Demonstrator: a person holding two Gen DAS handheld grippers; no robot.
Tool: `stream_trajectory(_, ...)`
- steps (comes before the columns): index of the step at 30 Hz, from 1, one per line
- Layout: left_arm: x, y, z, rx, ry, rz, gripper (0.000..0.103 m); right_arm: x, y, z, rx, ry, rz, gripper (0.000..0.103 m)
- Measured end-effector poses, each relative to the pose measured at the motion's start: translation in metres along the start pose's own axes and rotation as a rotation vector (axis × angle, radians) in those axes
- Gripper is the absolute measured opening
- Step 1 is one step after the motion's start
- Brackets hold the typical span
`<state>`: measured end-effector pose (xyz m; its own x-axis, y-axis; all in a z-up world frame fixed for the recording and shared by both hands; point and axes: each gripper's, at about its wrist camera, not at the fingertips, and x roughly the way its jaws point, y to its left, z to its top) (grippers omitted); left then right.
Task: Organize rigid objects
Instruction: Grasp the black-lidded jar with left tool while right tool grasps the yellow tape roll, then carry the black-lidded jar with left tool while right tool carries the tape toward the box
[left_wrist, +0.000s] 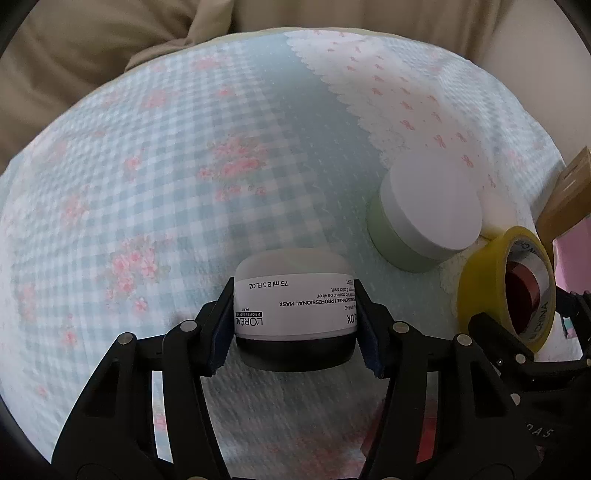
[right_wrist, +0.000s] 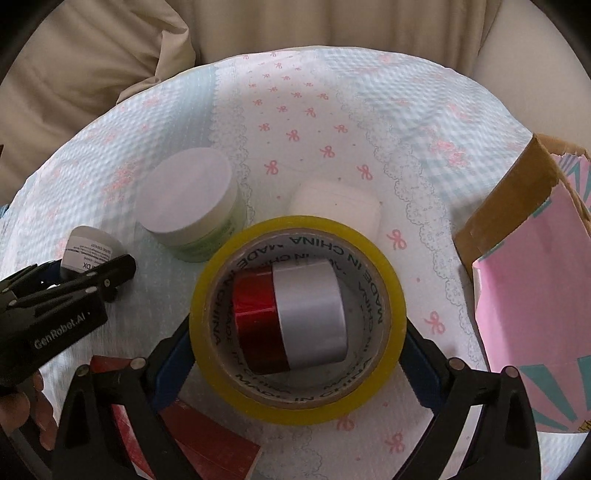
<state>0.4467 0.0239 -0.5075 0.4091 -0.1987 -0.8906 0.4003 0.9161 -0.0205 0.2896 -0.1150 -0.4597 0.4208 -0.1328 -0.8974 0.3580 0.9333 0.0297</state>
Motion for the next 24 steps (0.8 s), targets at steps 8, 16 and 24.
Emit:
stream_trajectory(8, -0.017, 0.003, -0.003, -0.028, -0.013, 0.001, 0.053, -0.012, -0.002, 0.001, 0.004, -0.023, 0.017, 0.097)
stream_trajectory(16, -0.06, 0.004, 0.003, -0.039, -0.056, 0.011, 0.053, -0.044, -0.001, 0.003, -0.01, -0.067, 0.034, 0.097)
stream_trajectory(24, -0.137, 0.003, 0.013, -0.067, -0.105, -0.018, 0.053, -0.107, -0.006, 0.014, 0.005, -0.112, 0.064, 0.097)
